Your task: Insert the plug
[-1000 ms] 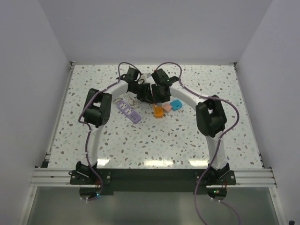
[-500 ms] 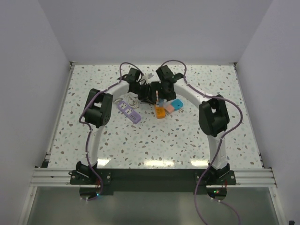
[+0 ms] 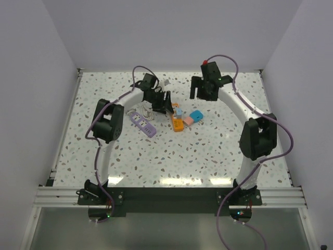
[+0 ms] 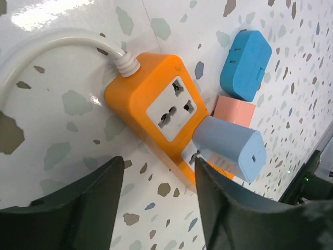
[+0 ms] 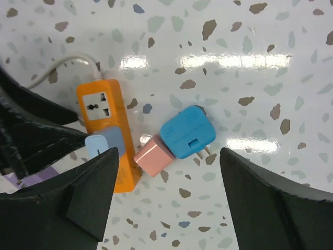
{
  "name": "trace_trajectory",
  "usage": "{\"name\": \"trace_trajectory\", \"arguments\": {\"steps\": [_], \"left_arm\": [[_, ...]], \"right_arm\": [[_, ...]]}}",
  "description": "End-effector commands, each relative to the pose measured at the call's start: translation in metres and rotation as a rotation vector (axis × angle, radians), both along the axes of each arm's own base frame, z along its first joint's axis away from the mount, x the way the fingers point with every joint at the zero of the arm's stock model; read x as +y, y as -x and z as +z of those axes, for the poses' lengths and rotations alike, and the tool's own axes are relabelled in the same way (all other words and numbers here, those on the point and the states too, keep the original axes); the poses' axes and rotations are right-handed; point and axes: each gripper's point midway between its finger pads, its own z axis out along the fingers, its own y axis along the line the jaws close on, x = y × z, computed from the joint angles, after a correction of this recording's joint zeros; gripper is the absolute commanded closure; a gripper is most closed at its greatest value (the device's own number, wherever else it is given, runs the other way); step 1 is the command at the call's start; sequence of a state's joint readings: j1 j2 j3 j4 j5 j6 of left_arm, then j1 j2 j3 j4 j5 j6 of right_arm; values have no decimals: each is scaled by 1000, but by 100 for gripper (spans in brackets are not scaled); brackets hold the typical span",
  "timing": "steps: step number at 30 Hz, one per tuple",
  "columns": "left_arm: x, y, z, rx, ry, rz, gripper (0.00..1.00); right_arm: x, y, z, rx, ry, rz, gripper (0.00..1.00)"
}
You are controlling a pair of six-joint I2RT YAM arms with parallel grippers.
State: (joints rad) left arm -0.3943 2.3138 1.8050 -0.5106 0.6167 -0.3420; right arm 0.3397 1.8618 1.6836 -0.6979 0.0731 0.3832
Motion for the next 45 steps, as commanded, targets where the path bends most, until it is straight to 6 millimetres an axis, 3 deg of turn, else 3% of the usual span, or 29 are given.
{"name": "trace_trajectory", "arguments": {"steps": [1,5,18,26,37,40,42,44,45], "left_arm": [[3,-13,61,-146,5,8,36],[6,-7,73,-164,8,3,26],[19,13,80,-172,-25,-12,24],[20,16,94,-196,-14,-19,24],[25,18,96,-195,-14,-17,24],[23,17,102,-207,2,-20,25],[20,17,108,-225,14,-32,26],[20,17,113,-249,23,-45,26],[20,18,115,-263,23,-57,26]], "right_arm": [[-4,14,-31,76,81,22,18],[-1,14,-50,91,57,-9,18],[-8,-7,-100,121,152,61,18],[-5,4,-123,165,144,145,18],[-8,20,-146,238,167,266,18],[-5,24,-151,266,155,292,28],[-4,24,-154,274,153,289,43],[-1,21,-152,270,138,286,49],[1,19,-150,267,130,281,56]]}}
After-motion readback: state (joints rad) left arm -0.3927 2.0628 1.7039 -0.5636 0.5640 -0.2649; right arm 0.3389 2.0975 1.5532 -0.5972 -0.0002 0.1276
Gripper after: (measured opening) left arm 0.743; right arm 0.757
